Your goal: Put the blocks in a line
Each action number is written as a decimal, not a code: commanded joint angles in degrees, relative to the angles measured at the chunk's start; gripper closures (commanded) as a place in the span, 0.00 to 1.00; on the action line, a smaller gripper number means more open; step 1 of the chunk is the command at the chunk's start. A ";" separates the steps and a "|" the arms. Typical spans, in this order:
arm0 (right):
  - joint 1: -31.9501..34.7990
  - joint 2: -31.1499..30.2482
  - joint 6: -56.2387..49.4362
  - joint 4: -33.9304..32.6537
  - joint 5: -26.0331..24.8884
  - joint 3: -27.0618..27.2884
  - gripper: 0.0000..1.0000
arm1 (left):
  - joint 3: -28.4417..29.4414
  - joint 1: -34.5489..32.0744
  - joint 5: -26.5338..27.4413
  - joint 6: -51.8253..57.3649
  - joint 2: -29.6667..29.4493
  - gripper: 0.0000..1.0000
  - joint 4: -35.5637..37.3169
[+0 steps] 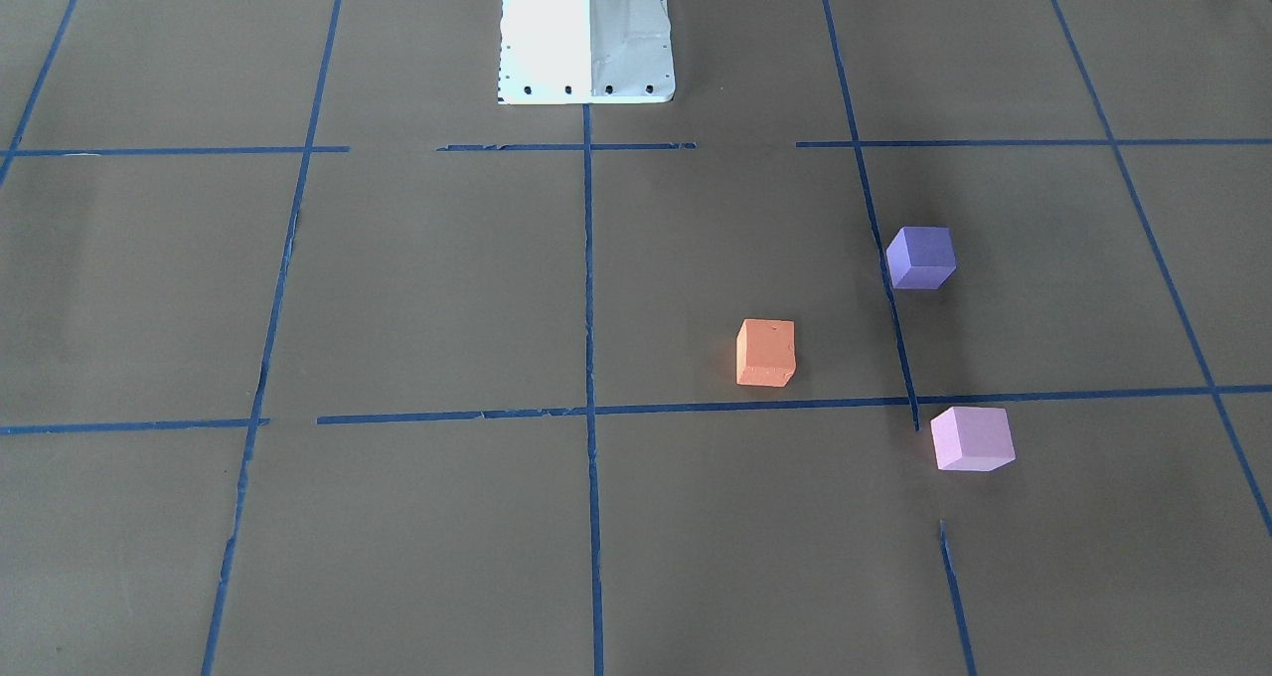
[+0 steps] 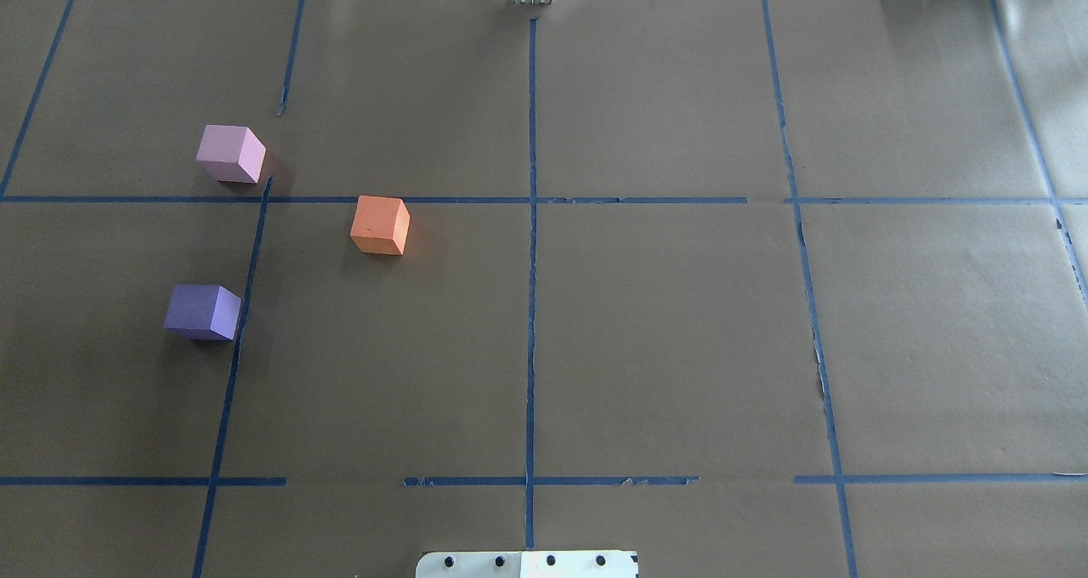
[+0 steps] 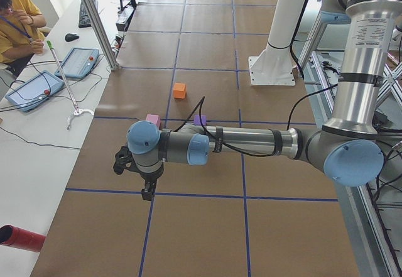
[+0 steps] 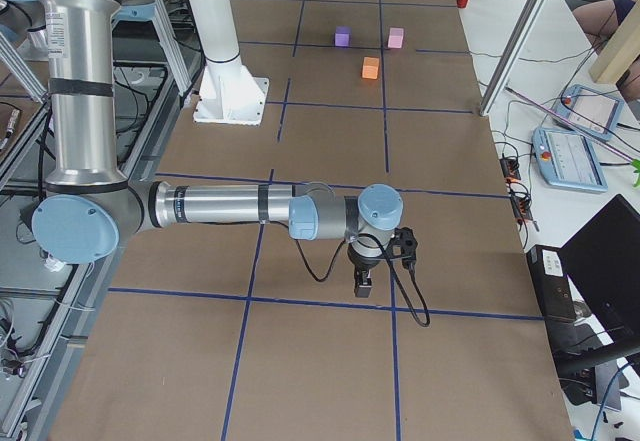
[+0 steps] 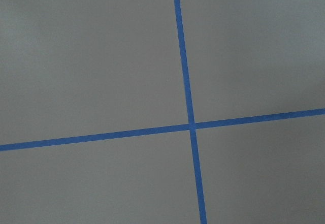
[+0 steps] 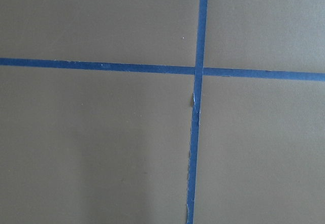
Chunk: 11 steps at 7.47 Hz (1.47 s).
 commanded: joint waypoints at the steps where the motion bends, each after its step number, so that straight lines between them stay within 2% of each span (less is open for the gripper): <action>1: 0.00 0.00 0.00 -0.03 0.00 0.00 0.00 | -0.69 0.06 -0.13 -0.04 0.10 0.00 -0.10; 3: 0.00 0.00 0.00 -0.03 0.00 0.00 0.00 | -0.69 0.15 0.22 -0.13 -0.07 0.00 -0.10; 5: 0.00 0.00 0.00 -0.03 0.00 0.00 0.00 | -0.96 0.50 0.04 -0.30 -0.42 0.00 -3.68; 6: 0.00 0.00 0.00 -0.03 0.00 0.00 0.00 | -1.74 3.64 -0.04 -4.39 -1.03 0.00 -4.22; 7: 0.00 0.00 0.00 0.05 0.00 0.00 0.00 | -2.45 9.58 0.04 -12.09 -3.39 0.00 -5.45; 9: 0.00 0.00 0.00 0.05 0.00 0.00 0.00 | -8.31 16.28 -0.04 -22.13 -6.04 0.00 -5.72; 10: 0.00 0.00 0.00 -0.03 0.00 0.00 0.00 | -11.13 21.54 0.30 -30.45 -8.66 0.00 -7.12; 11: 0.00 0.00 0.09 0.05 0.00 0.00 0.00 | -10.54 25.43 0.48 -37.06 -12.34 0.00 -7.56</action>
